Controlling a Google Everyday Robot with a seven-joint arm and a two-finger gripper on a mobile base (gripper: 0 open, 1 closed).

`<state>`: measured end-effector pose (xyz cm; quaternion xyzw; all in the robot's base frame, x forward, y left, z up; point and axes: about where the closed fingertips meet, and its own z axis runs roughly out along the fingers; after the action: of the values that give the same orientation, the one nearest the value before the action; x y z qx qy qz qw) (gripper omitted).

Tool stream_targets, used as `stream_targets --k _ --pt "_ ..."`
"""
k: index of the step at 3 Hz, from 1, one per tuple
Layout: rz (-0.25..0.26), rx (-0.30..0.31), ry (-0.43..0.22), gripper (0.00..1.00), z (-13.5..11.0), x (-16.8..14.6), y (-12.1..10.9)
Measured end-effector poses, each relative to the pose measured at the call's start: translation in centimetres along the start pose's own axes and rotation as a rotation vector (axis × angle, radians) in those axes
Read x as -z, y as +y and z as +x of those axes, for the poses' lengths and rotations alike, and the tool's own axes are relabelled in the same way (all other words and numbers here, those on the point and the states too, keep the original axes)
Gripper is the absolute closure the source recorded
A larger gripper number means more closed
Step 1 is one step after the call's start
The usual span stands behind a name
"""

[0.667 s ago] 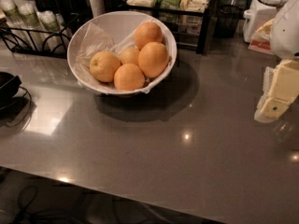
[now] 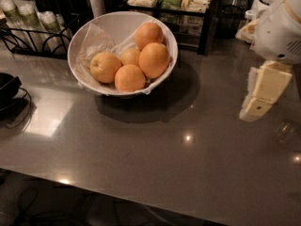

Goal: Pick orange from white bowl

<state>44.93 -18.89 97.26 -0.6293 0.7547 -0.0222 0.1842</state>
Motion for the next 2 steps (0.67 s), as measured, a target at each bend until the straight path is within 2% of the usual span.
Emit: stream_targets --k 1,2 --pt "-0.012 0.115 -0.067 0.0 -4.09 -1.37 0.08" --pt "-0.011 0.117 -0.07 0.0 -4.24 -1.4 0.06"
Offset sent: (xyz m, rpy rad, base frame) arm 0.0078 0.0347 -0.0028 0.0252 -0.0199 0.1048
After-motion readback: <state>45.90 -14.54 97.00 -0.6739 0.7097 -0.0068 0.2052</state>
